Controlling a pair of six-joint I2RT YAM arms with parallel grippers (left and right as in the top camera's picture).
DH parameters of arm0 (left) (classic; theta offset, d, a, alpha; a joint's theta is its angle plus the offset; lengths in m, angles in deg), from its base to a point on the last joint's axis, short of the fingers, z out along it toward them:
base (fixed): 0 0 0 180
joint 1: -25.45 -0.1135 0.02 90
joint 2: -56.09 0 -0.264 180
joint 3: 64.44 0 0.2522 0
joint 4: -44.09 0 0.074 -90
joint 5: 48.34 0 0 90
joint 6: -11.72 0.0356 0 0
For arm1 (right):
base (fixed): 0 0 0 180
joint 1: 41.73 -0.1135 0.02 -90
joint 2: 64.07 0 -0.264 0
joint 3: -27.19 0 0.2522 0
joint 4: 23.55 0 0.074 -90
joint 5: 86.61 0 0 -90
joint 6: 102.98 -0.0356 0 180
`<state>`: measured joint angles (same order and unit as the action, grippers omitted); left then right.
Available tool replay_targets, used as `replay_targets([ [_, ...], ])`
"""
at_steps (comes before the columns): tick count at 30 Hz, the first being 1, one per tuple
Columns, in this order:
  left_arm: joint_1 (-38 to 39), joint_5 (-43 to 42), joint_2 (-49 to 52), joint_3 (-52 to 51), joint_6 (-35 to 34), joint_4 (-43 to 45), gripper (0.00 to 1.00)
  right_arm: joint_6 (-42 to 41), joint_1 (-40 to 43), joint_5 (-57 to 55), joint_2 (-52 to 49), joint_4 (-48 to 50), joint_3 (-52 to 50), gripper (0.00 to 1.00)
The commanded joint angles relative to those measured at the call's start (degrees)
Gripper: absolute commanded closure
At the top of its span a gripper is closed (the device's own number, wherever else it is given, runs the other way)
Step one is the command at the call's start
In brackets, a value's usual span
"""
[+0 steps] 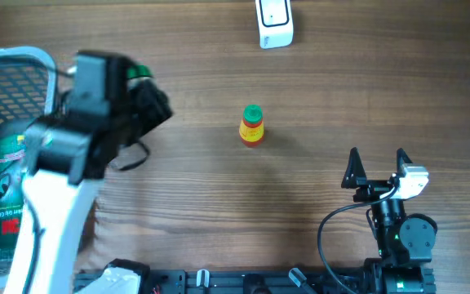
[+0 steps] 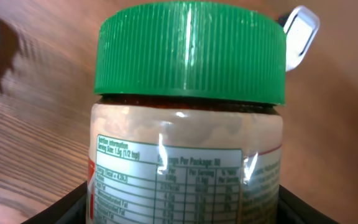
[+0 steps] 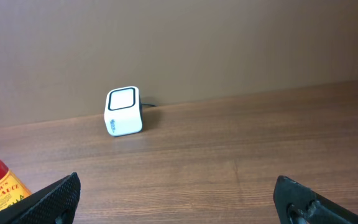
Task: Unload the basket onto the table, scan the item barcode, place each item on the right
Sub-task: 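Grasp the green-capped white jar and place it beside the spice jar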
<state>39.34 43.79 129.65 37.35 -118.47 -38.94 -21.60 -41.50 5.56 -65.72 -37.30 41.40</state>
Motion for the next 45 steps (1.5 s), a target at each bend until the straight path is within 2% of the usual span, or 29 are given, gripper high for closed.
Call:
replay_targets([
  [1,4.4,3.6,6.5,1.3,-2.6,1.0,0.36,1.1,-0.4,0.9,-0.1,0.1,-0.2,0.0],
  [16,13.4,3.6,32.9,1.2,-2.7,7.6,0.36,1.1,-0.4,0.9,-0.1,0.1,-0.2,0.0],
  [28,16.1,3.5,43.6,1.1,-2.7,11.0,0.35,1.1,-0.4,0.9,-0.1,0.1,-0.2,0.0],
  [30,16.5,3.5,44.3,1.1,-2.7,11.1,0.32,1.1,-0.4,0.9,-0.1,0.1,-0.2,0.0],
  [33,17.2,3.5,44.3,1.1,-2.7,11.1,0.2,1.1,-0.4,0.9,-0.1,0.1,-0.2,0.0],
  [39,17.8,3.5,43.8,1.2,-2.7,9.5,0.15,1.1,-0.4,0.9,-0.1,0.1,-0.2,0.0],
  [45,17.6,3.6,36.7,2.7,-2.6,7.0,0.0,1.1,-0.4,0.9,-0.1,0.1,-0.2,0.0],
])
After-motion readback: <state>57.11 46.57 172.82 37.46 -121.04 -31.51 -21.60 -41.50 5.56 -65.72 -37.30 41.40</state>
